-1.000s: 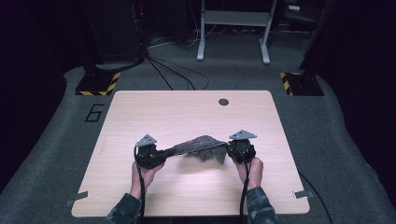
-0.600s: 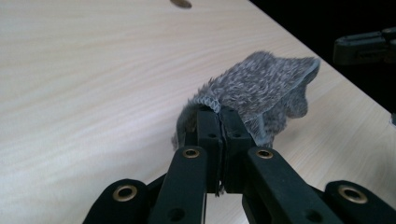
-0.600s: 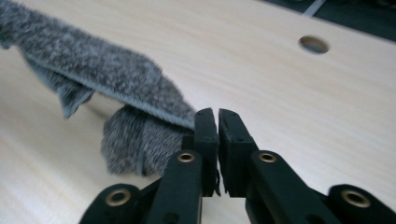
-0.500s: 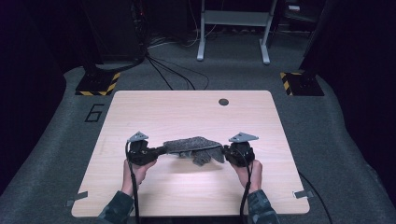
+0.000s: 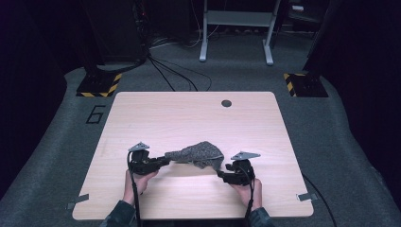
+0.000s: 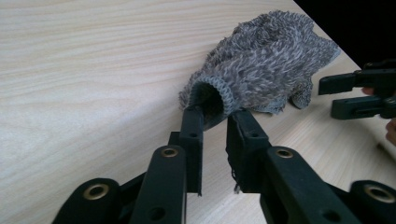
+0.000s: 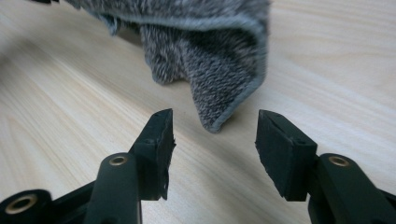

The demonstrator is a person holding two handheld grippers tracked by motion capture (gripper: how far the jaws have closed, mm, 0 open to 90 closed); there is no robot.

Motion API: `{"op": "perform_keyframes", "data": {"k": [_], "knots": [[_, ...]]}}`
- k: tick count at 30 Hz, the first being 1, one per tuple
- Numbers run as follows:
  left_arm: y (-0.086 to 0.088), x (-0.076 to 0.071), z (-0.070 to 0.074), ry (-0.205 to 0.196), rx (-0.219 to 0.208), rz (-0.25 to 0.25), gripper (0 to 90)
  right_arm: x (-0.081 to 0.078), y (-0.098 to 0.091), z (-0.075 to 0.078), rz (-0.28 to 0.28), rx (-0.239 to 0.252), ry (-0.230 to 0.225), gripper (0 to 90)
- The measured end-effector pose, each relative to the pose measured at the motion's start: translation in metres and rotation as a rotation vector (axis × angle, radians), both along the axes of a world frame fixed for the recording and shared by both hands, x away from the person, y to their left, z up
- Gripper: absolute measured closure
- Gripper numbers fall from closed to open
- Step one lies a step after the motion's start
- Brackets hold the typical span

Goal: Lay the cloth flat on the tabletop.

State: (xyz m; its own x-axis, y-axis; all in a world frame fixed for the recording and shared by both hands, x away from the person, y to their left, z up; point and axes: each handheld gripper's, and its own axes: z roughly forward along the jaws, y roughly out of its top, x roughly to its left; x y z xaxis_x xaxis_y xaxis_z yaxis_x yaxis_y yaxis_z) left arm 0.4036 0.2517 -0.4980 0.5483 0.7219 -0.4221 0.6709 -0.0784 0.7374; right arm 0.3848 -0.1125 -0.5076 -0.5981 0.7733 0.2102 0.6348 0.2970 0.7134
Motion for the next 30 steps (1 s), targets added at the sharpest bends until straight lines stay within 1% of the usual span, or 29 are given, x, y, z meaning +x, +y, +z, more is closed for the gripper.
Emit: {"op": "perform_keyframes", "data": {"k": [1, 2, 3, 4, 5, 6, 7, 8, 9, 10, 11, 12, 13, 14, 15, 16, 17, 19, 20, 22, 23, 25, 26, 27, 28, 30], "knots": [[0.0, 0.0, 0.0, 0.0, 0.0, 0.0, 78.9, 0.0, 0.0, 0.0, 0.0, 0.0, 0.0, 47.8], [-0.001, 0.0, 0.0, 0.001, 0.0, 0.003, 78.9, 0.001, 0.003, -0.002, -0.013, -0.015, -0.003, 48.0], [-0.001, 0.0, 0.001, -0.006, -0.001, 0.008, 83.4, 0.007, 0.007, -0.007, -0.06, -0.026, 0.009, 45.2], [0.0, 0.0, 0.001, -0.012, -0.004, 0.018, 84.8, 0.01, 0.006, -0.009, -0.069, -0.015, 0.015, 44.8], [0.002, 0.0, 0.002, -0.009, -0.005, 0.024, 86.2, 0.014, 0.006, -0.01, -0.076, -0.001, 0.021, 45.3], [0.002, 0.0, 0.002, -0.009, -0.005, 0.024, 86.6, 0.014, 0.006, -0.01, -0.076, -0.001, 0.021, 45.3], [0.005, 0.001, 0.001, -0.003, -0.007, 0.032, 86.6, 0.019, 0.01, -0.01, -0.079, -0.005, 0.019, 46.0], [0.005, 0.001, 0.001, -0.003, -0.007, 0.032, 86.6, 0.019, 0.01, -0.01, -0.079, -0.005, 0.019, 46.0], [0.007, 0.001, -0.001, 0.002, -0.009, 0.037, 86.6, 0.021, 0.017, -0.01, -0.062, -0.027, 0.007, 49.8], [0.007, 0.001, -0.002, 0.006, -0.008, 0.038, 86.6, 0.02, 0.02, -0.01, -0.05, -0.033, -0.001, 52.2], [0.007, 0.001, -0.002, 0.006, -0.008, 0.038, 86.8, 0.02, 0.02, -0.01, -0.05, -0.033, -0.001, 52.2], [0.008, 0.001, -0.002, 0.007, -0.009, 0.037, 86.8, 0.02, 0.022, -0.01, -0.05, -0.039, -0.002, 54.2], [0.009, 0.001, -0.003, 0.002, -0.007, 0.037, 87.1, 0.019, 0.023, -0.01, -0.046, -0.039, -0.001, 58.2], [0.009, 0.001, -0.003, 0.0, -0.01, 0.034, 87.5, 0.02, 0.023, -0.011, -0.037, -0.033, -0.006, 63.9], [0.009, 0.001, -0.003, 0.005, -0.015, 0.033, 87.8, 0.02, 0.023, -0.011, -0.036, -0.028, 0.001, 70.5], [0.009, 0.001, -0.003, -0.002, -0.013, 0.031, 87.8, 0.02, 0.023, -0.011, -0.036, -0.028, 0.001, 70.5], [0.01, 0.0, -0.003, 0.002, -0.022, 0.027, 87.9, 0.02, 0.022, -0.012, -0.028, -0.024, 0.005, 78.9], [0.01, 0.0, -0.003, -0.001, -0.021, 0.029, 87.9, 0.019, 0.019, -0.012, -0.026, -0.02, 0.005, 83.8], [0.011, 0.001, -0.002, -0.003, -0.03, 0.03, 87.9, 0.019, 0.019, -0.011, -0.032, -0.025, -0.001, 84.9], [0.011, 0.001, -0.002, -0.004, -0.031, 0.03, 88.0, 0.018, 0.016, -0.009, -0.032, -0.029, -0.009, 85.8], [0.012, 0.001, -0.001, -0.007, -0.033, 0.029, 88.1, 0.017, 0.011, -0.005, -0.055, -0.034, -0.015, 86.9], [0.012, 0.001, 0.002, -0.013, -0.029, 0.029, 88.3, 0.018, 0.008, -0.003, -0.052, -0.039, -0.022, 87.1], [0.012, 0.001, 0.004, -0.017, -0.029, 0.024, 88.3, 0.018, 0.006, -0.001, -0.06, -0.036, -0.026, 87.1], [0.012, 0.001, 0.008, -0.026, -0.032, 0.034, 88.3, 0.018, 0.001, 0.007, -0.08, -0.033, -0.043, 87.1], [0.012, 0.001, 0.008, -0.026, -0.032, 0.034, 88.3, 0.018, 0.001, 0.007, -0.08, -0.033, -0.043, 87.1], [0.013, 0.002, 0.012, -0.036, -0.026, 0.033, 88.3, 0.019, -0.005, 0.016, -0.093, -0.025, -0.069, 87.2]]}}
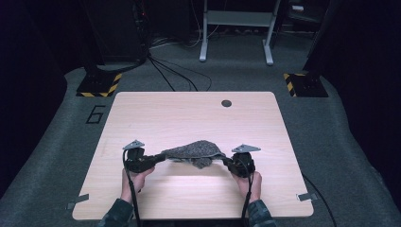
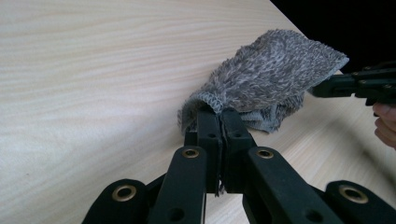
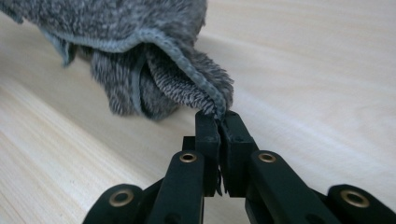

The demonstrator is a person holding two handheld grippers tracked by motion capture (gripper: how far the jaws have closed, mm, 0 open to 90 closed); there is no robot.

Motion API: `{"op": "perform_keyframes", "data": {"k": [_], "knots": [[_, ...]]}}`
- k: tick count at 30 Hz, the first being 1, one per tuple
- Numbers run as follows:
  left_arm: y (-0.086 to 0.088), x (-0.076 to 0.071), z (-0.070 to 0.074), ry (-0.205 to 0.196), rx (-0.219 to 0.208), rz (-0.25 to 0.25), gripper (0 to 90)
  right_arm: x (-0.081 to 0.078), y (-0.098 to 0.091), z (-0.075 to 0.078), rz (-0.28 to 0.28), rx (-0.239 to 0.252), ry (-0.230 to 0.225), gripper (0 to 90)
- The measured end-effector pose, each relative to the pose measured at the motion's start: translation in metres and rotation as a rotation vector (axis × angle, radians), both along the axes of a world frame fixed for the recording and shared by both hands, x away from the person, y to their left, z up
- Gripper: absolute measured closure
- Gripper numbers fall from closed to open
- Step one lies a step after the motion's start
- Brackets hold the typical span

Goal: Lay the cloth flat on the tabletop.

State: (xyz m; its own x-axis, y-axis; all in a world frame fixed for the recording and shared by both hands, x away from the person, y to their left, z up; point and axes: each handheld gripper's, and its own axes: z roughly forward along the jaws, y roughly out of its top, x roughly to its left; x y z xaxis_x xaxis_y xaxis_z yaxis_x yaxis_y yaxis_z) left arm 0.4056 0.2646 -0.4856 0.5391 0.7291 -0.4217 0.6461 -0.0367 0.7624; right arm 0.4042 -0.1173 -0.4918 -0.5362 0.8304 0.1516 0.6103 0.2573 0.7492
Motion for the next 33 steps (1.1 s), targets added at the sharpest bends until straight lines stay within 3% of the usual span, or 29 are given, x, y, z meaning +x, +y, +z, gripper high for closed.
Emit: {"op": "perform_keyframes", "data": {"k": [7, 18, 28, 31, 32, 33], "knots": [[0.002, 0.004, 0.017, -0.011, 0.017, 0.001, 88.6, 0.004, -0.015, 0.031, -0.029, 0.024, -0.065, 87.6], [0.0, 0.005, 0.031, -0.026, 0.02, -0.014, 88.6, -0.008, -0.024, 0.065, -0.003, 0.023, -0.12, 87.7], [-0.001, 0.029, 0.074, -0.089, 0.044, 0.003, 88.6, 0.002, -0.026, 0.107, -0.009, -0.051, -0.212, 87.7], [-0.002, 0.035, 0.076, -0.067, 0.057, -0.002, 88.6, 0.009, -0.024, 0.111, -0.006, -0.06, -0.178, 87.7], [-0.002, 0.033, 0.069, -0.039, 0.07, -0.007, 88.6, 0.01, -0.023, 0.104, -0.001, -0.062, -0.151, 87.7], [-0.002, 0.033, 0.069, -0.039, 0.07, -0.007, 88.6, 0.009, -0.023, 0.099, 0.005, -0.068, -0.135, 87.7]]}}
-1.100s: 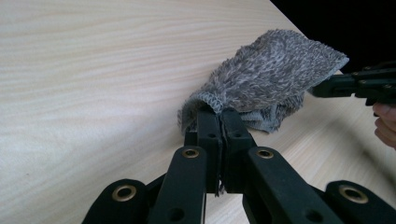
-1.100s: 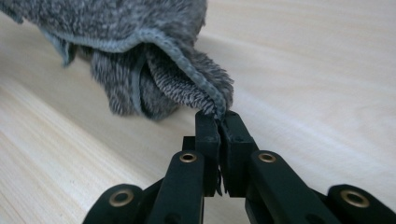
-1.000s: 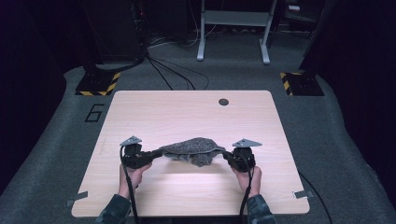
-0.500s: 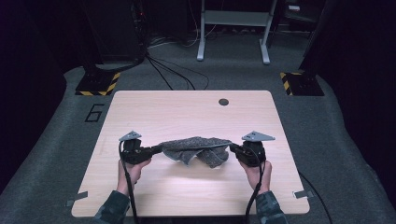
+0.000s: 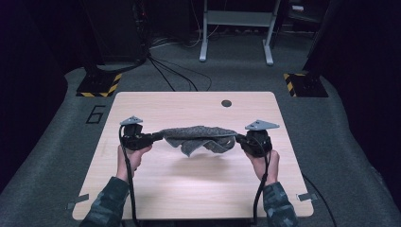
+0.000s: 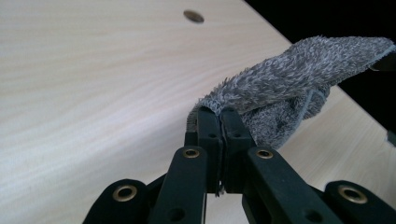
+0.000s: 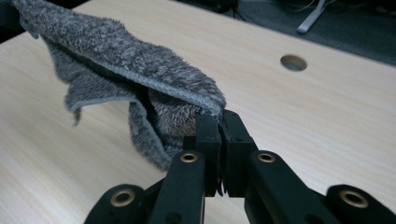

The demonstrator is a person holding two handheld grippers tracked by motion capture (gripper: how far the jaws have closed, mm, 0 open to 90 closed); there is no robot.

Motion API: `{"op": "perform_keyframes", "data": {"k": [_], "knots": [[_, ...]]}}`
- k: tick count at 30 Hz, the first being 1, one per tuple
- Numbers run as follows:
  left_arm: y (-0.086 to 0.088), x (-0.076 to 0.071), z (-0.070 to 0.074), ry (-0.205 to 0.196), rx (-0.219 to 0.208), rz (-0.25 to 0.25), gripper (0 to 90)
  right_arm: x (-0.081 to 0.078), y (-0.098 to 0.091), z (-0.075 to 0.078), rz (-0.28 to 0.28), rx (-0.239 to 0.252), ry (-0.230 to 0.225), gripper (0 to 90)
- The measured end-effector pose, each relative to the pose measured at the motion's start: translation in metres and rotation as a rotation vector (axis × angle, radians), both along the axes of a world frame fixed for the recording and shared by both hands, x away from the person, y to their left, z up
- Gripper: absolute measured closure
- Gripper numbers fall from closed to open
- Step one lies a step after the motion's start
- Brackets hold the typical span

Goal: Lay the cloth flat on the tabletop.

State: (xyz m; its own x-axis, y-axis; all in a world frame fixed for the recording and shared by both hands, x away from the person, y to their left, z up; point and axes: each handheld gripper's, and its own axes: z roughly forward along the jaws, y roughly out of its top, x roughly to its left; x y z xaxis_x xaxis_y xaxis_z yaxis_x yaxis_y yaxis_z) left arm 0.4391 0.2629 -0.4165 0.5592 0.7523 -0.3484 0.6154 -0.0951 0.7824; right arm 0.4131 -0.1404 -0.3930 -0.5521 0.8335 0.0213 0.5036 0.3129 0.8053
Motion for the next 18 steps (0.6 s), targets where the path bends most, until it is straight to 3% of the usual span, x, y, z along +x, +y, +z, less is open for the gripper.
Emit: {"op": "perform_keyframes", "data": {"k": [1, 2, 3, 6, 10, 12, 13, 15, 16, 17, 18], "knots": [[0.0, -0.001, -0.006, 0.011, 0.003, -0.004, 88.6, 0.0, 0.0, 0.0, 0.0, 0.0, 0.0, 87.7], [0.001, -0.004, -0.018, 0.047, -0.005, -0.003, 88.6, -0.003, 0.001, -0.013, 0.009, -0.004, 0.033, 87.7], [0.001, -0.004, -0.018, 0.047, -0.005, -0.003, 88.6, -0.003, 0.001, -0.013, 0.009, -0.004, 0.033, 87.7], [0.006, -0.011, -0.044, 0.114, -0.014, -0.015, 88.6, -0.012, 0.002, -0.035, 0.023, 0.003, 0.091, 87.7], [0.006, -0.012, -0.055, 0.16, -0.01, -0.01, 88.7, -0.014, 0.002, -0.041, 0.034, 0.008, 0.115, 87.8], [0.008, 0.002, -0.056, 0.181, -0.02, -0.002, 88.9, -0.002, 0.004, -0.041, 0.042, -0.001, 0.117, 88.0], [0.008, 0.002, -0.056, 0.181, -0.02, -0.002, 89.0, -0.002, 0.004, -0.041, 0.042, -0.001, 0.117, 88.0], [0.007, 0.023, -0.049, 0.178, -0.038, 0.013, 89.1, 0.018, 0.01, -0.035, 0.037, -0.039, 0.114, 88.2], [0.007, 0.049, -0.036, 0.174, -0.045, 0.024, 89.2, 0.051, 0.015, -0.022, 0.028, -0.054, 0.092, 88.4], [0.007, 0.049, -0.036, 0.174, -0.045, 0.024, 89.2, 0.051, 0.015, -0.022, 0.028, -0.054, 0.092, 88.4], [0.006, 0.069, -0.023, 0.171, -0.055, 0.039, 89.2, 0.086, 0.021, -0.002, 0.019, -0.071, 0.085, 88.5]]}}
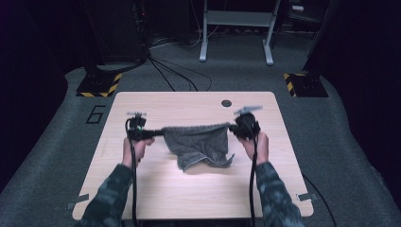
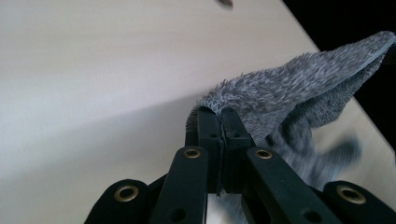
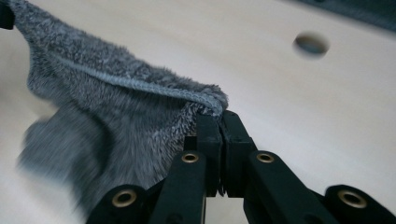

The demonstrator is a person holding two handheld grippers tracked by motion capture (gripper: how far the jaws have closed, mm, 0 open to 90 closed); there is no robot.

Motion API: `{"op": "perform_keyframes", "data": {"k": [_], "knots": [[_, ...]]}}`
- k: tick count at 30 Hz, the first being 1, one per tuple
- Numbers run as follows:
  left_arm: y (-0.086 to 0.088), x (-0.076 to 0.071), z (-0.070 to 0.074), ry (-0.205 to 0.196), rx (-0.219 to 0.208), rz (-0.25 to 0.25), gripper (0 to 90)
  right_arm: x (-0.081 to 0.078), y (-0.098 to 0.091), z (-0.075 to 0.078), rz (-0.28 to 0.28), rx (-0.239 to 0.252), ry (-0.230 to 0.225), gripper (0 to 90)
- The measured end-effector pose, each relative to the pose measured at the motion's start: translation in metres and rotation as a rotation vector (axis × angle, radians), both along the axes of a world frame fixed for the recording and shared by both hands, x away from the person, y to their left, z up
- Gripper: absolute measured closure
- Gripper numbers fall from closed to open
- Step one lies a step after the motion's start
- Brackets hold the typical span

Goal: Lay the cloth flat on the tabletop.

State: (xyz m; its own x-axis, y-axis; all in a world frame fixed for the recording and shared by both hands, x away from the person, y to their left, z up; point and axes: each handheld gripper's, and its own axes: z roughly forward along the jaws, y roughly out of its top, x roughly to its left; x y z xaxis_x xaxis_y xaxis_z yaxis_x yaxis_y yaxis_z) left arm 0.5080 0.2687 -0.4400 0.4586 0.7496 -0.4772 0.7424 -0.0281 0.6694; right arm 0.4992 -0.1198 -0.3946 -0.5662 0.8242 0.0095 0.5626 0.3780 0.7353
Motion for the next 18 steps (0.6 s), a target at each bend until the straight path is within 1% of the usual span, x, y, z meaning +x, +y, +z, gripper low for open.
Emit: {"op": "perform_keyframes", "data": {"k": [1, 2, 3, 4, 5, 6, 7, 8, 9, 10, 11, 12, 13, 14, 15, 16, 17, 18], "knots": [[0.0, 0.015, 0.013, -0.006, 0.004, 0.004, 89.2, 0.0, 0.0, 0.0, 0.0, 0.0, 0.0, 88.5], [0.0, 0.029, 0.034, -0.033, 0.007, 0.028, 89.2, 0.016, 0.002, 0.014, -0.001, -0.015, -0.02, 88.5], [0.001, 0.038, 0.054, -0.077, 0.013, 0.032, 89.2, 0.03, 0.006, 0.035, -0.016, -0.026, -0.048, 88.6], [0.002, 0.042, 0.087, -0.16, 0.01, 0.048, 89.2, 0.038, 0.008, 0.066, -0.033, -0.006, -0.105, 88.5], [0.002, 0.042, 0.087, -0.16, 0.01, 0.048, 89.2, 0.038, 0.008, 0.066, -0.033, -0.006, -0.105, 88.5], [0.002, 0.034, 0.114, -0.236, 0.025, 0.034, 89.2, 0.034, 0.006, 0.095, -0.023, -0.008, -0.187, 88.5], [0.003, 0.03, 0.12, -0.266, 0.039, 0.015, 89.2, 0.029, 0.003, 0.104, -0.017, -0.004, -0.224, 88.5], [0.003, 0.03, 0.12, -0.266, 0.039, 0.015, 89.2, 0.029, 0.003, 0.104, -0.017, -0.004, -0.224, 88.5], [0.003, 0.02, 0.122, -0.28, 0.035, 0.002, 89.2, 0.024, 0.002, 0.108, -0.019, 0.004, -0.239, 88.5], [0.003, 0.012, 0.118, -0.287, 0.044, -0.016, 89.2, 0.014, -0.002, 0.11, -0.012, 0.019, -0.254, 88.4], [0.003, 0.004, 0.11, -0.284, 0.051, -0.029, 89.1, 0.006, -0.004, 0.106, 0.0, 0.023, -0.262, 88.4], [0.001, -0.009, 0.087, -0.255, 0.056, -0.055, 89.1, -0.01, -0.006, 0.087, 0.013, 0.0, -0.248, 88.4], [0.001, -0.009, 0.087, -0.255, 0.056, -0.055, 89.1, -0.01, -0.006, 0.087, 0.013, 0.0, -0.248, 88.4], [0.0, -0.02, 0.062, -0.22, 0.051, -0.064, 89.1, -0.026, -0.009, 0.053, 0.017, -0.001, -0.2, 88.3], [0.0, -0.024, 0.049, -0.195, 0.05, -0.068, 89.1, -0.026, -0.009, 0.053, 0.017, -0.001, -0.2, 88.3], [-0.001, -0.034, 0.014, -0.127, 0.052, -0.077, 89.1, -0.037, -0.01, 0.02, 0.023, -0.018, -0.147, 88.3], [-0.001, -0.034, 0.014, -0.127, 0.052, -0.077, 89.0, -0.037, -0.01, 0.02, 0.023, -0.018, -0.147, 88.3], [-0.001, -0.038, -0.003, -0.088, 0.06, -0.09, 89.1, -0.048, -0.012, -0.018, 0.023, -0.021, -0.073, 88.2]]}}
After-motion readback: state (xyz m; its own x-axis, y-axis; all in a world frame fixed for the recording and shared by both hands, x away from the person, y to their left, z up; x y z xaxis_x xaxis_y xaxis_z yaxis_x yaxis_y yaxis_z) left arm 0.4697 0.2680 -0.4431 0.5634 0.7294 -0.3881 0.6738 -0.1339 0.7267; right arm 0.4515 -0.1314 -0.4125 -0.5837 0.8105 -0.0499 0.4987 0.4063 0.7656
